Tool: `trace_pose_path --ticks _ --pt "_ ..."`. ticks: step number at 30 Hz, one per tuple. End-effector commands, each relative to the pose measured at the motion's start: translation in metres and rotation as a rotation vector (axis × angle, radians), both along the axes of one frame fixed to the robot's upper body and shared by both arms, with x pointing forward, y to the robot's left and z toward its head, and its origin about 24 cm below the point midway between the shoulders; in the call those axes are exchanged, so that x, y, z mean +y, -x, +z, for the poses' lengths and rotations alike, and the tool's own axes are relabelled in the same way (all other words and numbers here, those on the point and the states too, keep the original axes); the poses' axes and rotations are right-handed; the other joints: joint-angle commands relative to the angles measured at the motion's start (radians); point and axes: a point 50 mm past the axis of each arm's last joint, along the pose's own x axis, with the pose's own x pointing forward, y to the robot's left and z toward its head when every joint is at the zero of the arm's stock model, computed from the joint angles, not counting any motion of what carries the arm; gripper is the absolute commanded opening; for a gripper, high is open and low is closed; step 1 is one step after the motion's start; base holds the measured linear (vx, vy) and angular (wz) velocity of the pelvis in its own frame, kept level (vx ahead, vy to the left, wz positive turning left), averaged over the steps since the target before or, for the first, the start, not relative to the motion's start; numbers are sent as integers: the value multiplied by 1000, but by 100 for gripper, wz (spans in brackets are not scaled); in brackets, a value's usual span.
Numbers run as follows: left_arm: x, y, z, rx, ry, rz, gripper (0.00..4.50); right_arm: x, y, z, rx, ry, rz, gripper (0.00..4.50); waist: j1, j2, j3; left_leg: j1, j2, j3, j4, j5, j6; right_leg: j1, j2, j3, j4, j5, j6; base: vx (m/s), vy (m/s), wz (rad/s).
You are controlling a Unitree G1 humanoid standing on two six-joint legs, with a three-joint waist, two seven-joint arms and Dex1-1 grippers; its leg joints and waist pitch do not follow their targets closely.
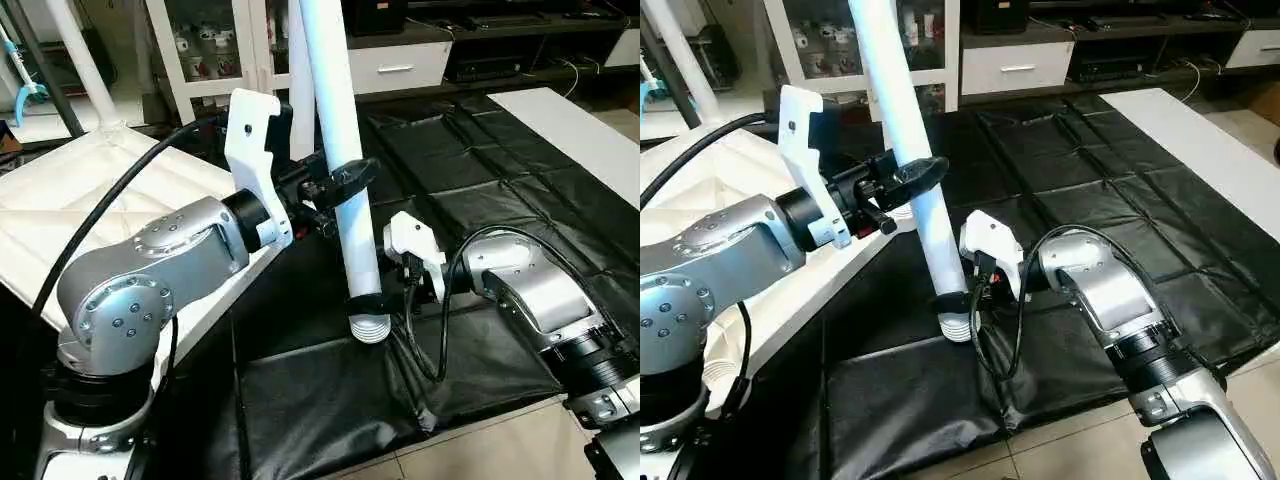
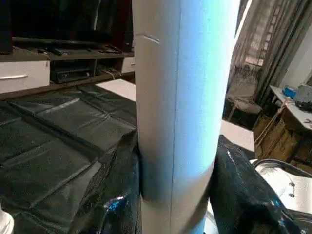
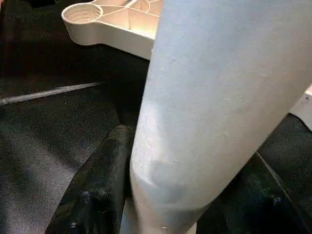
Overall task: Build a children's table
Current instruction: Pick table leg, then rotate table base
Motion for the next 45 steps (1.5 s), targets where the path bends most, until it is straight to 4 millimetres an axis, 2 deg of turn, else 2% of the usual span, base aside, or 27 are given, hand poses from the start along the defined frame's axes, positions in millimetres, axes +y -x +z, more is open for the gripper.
trace_pose_path --ticks 1,2,4,6,13,17,23,25,28,30,31,32,34,35,36,37,38,39,40,41,42,44,45 --pt "2 -2 3 -21 -35 33 167 2 2 0 -19 13 23 207 -2 -9 -71 29 80 -38 -87 -249 -14 30 -66 42 -72 -189 -246 0 0 0" --pt "3 -3 2 -18 -36 39 202 2 2 0 -20 10 22 206 -2 -8 -71 29 80 -38 -87 -249 -14 31 -66 42 -72 -190 -246 0 0 0" --pt "7 -4 5 -11 19 57 237 3 2 2 -24 -6 11 205 -2 -8 -71 29 80 -38 -87 -249 -15 30 -66 42 -72 -187 -246 0 0 0" --pt "8 -3 5 -6 17 46 246 3 1 2 -22 -16 5 204 -2 -10 -71 27 79 -38 -86 -243 -13 32 -67 42 -72 -181 -249 0 0 0" --pt "17 4 8 -21 21 6 317 3 0 8 -4 -97 -38 189 -2 -5 -69 31 78 -39 -89 -263 -23 27 -64 42 -72 -193 -245 0 0 0" --pt "24 10 13 -43 58 -13 332 0 -3 12 5 -143 -78 188 -1 -4 -69 33 79 -39 -92 -280 -34 26 -64 41 -72 -197 -247 0 0 0" --pt "34 22 23 -102 83 -76 334 0 -6 16 15 -205 -121 188 -3 -3 -66 33 76 -39 -93 -304 -48 23 -64 43 -75 -239 -231 0 0 0" --pt "42 26 25 -122 78 -83 334 -1 -8 20 32 -262 -157 188 -5 -1 -65 34 76 -41 -96 -314 -54 19 -63 43 -74 -257 -224 0 0 0" --pt "72 28 25 -128 37 10 334 -7 -6 32 138 -425 -182 188 -6 -1 -64 33 75 -42 -98 -313 -52 21 -62 44 -74 -261 -218 0 0 0" --pt "95 25 18 -98 -30 118 334 -12 -2 36 197 -486 -169 188 -7 1 -66 34 75 -42 -98 -290 -53 20 -58 43 -73 -246 -202 0 0 0" --pt "117 20 7 -48 -126 252 334 -16 3 38 234 -518 -149 188 -7 5 -64 36 76 -41 -100 -296 -57 17 -57 43 -74 -252 -194 0 0 0" --pt "117 20 7 -48 -126 252 334 -16 3 38 234 -518 -149 187 -7 5 -63 36 75 -42 -100 -304 -58 16 -57 43 -76 -262 -188 0 0 0" --pt "150 17 -14 47 -294 447 334 -20 7 41 273 -555 -135 187 -6 10 -62 38 78 -45 -103 -329 -71 12 -61 45 -80 -289 -162 0 0 0" --pt "161 18 -21 81 -347 501 334 -22 8 42 283 -567 -133 187 -8 7 -59 35 77 -44 -107 -335 -71 13 -59 45 -81 -302 -152 0 0 0" --pt "172 20 -33 127 -429 551 334 -23 9 43 286 -573 -142 187 -5 10 -60 39 79 -47 -108 -343 -79 8 -62 47 -85 -314 -143 0 0 0" --pt "178 23 -40 156 -482 576 334 -24 9 43 286 -576 -148 187 -6 10 -61 40 79 -46 -109 -347 -83 8 -62 46 -83 -315 -142 0 0 0" --pt "190 31 -57 226 -643 611 334 -25 10 42 274 -557 -180 187 -4 15 -62 43 80 -49 -111 -354 -94 4 -63 45 -82 -308 -148 0 0 0" --pt "190 31 -57 226 -643 611 334 -25 10 42 274 -557 -180 187 -5 14 -58 42 81 -49 -115 -385 -100 -1 -60 44 -82 -319 -140 0 0 0" --pt "194 36 -66 267 -683 611 334 -25 9 39 246 -529 -215 187 -5 12 -56 42 80 -48 -117 -398 -103 0 -60 44 -83 -328 -140 0 0 0" --pt "197 41 -73 300 -728 610 334 -25 7 36 217 -497 -254 187 -3 11 -57 49 82 -46 -117 -399 -111 -8 -61 46 -87 -315 -145 0 0 0" --pt "199 43 -77 318 -749 609 334 -25 6 34 198 -476 -279 187 -1 13 -56 44 81 -46 -119 -391 -117 -6 -62 46 -84 -299 -152 0 0 0" --pt "208 52 -88 365 -840 622 334 -24 -2 20 78 -356 -413 187 -1 5 -53 44 81 -44 -121 -403 -127 -10 -64 46 -86 -314 -148 0 0 0" --pt "210 55 -90 374 -866 627 334 -24 -3 18 62 -349 -439 187 -2 7 -51 41 80 -44 -123 -414 -131 -11 -66 47 -87 -335 -140 0 0 0"
